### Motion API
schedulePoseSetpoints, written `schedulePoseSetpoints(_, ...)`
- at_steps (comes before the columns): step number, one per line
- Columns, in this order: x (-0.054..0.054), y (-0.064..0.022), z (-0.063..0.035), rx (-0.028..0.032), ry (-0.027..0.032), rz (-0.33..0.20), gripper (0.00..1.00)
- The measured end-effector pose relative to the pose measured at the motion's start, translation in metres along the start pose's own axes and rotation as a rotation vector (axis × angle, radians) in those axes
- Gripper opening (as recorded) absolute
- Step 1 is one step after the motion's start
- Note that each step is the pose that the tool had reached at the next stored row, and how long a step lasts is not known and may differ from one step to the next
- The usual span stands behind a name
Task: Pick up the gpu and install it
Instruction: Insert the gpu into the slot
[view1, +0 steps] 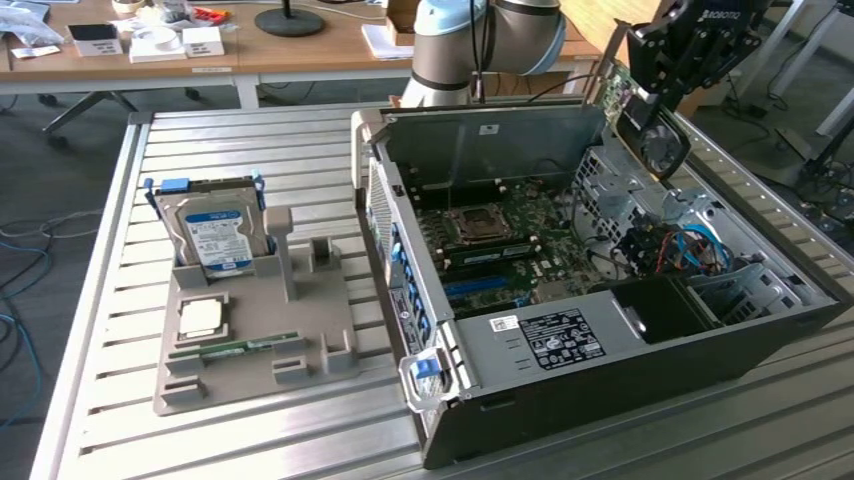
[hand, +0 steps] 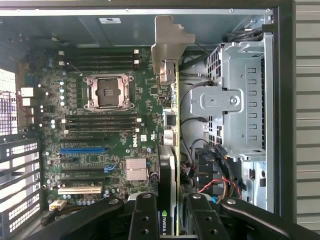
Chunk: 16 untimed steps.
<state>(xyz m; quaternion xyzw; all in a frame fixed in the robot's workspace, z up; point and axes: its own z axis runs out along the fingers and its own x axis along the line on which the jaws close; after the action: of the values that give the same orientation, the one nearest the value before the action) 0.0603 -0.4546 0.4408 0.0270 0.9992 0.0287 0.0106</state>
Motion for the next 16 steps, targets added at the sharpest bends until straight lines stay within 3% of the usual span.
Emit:
schedulePoseSetpoints(11,0.0,0.0,0.0,0.0,0.0001,0.0,0.27)
schedulePoseSetpoints(16,0.0001,0.0,0.0,-0.0006,0.0015,-0.024,0.27)
